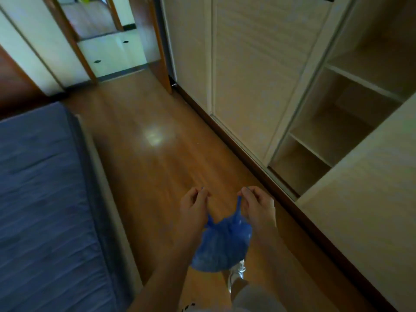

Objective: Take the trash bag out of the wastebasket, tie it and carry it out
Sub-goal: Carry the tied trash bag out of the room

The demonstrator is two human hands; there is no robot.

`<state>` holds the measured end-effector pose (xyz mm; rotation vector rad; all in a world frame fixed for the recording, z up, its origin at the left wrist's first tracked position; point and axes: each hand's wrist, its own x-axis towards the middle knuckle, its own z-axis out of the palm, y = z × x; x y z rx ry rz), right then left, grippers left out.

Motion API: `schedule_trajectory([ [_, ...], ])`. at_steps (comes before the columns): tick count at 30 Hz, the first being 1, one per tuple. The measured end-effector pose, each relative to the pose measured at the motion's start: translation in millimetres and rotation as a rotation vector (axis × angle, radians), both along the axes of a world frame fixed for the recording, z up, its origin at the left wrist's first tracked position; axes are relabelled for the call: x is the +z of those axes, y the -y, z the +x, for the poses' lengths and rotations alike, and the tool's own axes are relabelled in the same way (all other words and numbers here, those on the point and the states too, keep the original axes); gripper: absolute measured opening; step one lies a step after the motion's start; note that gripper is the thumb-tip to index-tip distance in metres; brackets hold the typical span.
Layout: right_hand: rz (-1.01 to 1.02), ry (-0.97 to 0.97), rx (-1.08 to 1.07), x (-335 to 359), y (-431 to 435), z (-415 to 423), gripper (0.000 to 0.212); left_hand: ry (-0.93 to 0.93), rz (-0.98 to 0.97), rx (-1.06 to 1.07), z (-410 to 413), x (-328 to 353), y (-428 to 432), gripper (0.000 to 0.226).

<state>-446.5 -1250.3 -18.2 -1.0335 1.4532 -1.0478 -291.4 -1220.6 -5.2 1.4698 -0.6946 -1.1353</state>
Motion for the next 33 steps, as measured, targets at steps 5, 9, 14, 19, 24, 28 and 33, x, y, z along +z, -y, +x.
schedule_trajectory([
  [5,-0.023,0.07,0.147,12.9,97.7,16.1,0.02,0.091,-0.03,0.112,9.2,11.4,73.6,0.029],
  [9,-0.066,0.121,0.262,23.8,168.1,30.5,0.025,0.108,-0.034,0.248,17.1,18.5,123.1,0.027],
  [14,-0.061,0.162,0.314,25.6,228.9,53.8,0.026,0.123,-0.059,0.374,28.4,21.6,157.7,0.027],
  [19,-0.003,0.183,0.414,11.4,262.2,88.5,0.026,0.164,-0.077,0.464,55.7,16.1,179.2,0.027],
  [24,0.025,0.193,0.517,2.5,287.4,135.7,0.027,0.163,-0.03,0.52,95.8,6.7,198.9,0.027],
  [28,0.05,0.214,0.546,-1.2,317.2,185.5,0.03,0.149,-0.014,0.556,141.9,-0.9,229.9,0.028],
  [33,0.032,0.182,0.593,0.6,370.4,257.6,0.028,0.18,-0.038,0.599,213.0,-0.8,280.4,0.027],
])
